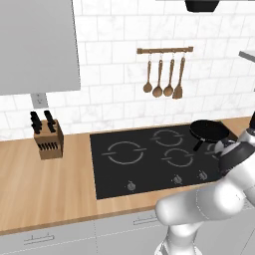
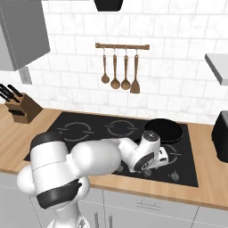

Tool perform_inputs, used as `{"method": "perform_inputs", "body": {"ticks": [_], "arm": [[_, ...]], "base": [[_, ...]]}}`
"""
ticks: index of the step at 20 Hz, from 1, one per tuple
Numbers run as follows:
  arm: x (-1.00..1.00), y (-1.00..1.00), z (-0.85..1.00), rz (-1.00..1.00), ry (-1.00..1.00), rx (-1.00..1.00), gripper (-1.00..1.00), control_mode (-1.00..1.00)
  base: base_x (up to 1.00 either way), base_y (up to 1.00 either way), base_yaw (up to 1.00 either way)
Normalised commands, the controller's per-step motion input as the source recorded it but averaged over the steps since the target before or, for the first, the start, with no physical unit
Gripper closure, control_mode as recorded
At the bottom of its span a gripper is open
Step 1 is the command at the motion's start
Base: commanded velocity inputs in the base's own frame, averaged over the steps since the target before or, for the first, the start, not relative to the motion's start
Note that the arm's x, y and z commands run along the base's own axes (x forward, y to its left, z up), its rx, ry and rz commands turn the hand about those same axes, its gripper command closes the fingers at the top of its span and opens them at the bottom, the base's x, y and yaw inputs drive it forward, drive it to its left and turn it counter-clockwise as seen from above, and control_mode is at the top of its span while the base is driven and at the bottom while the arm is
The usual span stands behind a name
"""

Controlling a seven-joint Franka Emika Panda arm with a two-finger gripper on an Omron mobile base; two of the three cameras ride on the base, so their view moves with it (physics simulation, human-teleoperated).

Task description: Turn off the rear right burner of the stove.

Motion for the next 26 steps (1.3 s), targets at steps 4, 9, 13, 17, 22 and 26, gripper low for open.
{"method": "perform_inputs", "body": {"ticks": [4,9,13,17,22,26], "arm": [[0.14,-0.04,-0.08,0.00,0.00,0.00,-1.00,-1.00],[0.00,0.00,-0.10,0.00,0.00,0.00,-1.00,-1.00],[0.00,0.00,-0.09,0.00,0.00,0.00,-1.00,-1.00],[0.00,0.00,-0.02,0.00,0.01,0.00,1.00,-1.00],[0.00,0.00,0.00,0.00,0.00,0.00,1.00,-1.00],[-0.06,-0.24,0.00,-0.07,-0.01,0.10,1.00,-1.00]], "base": [[0.00,0.00,0.00],[0.00,0.00,0.00],[0.00,0.00,0.00],[0.00,0.00,0.00],[0.00,0.00,0.00],[0.00,0.00,0.00]]}}
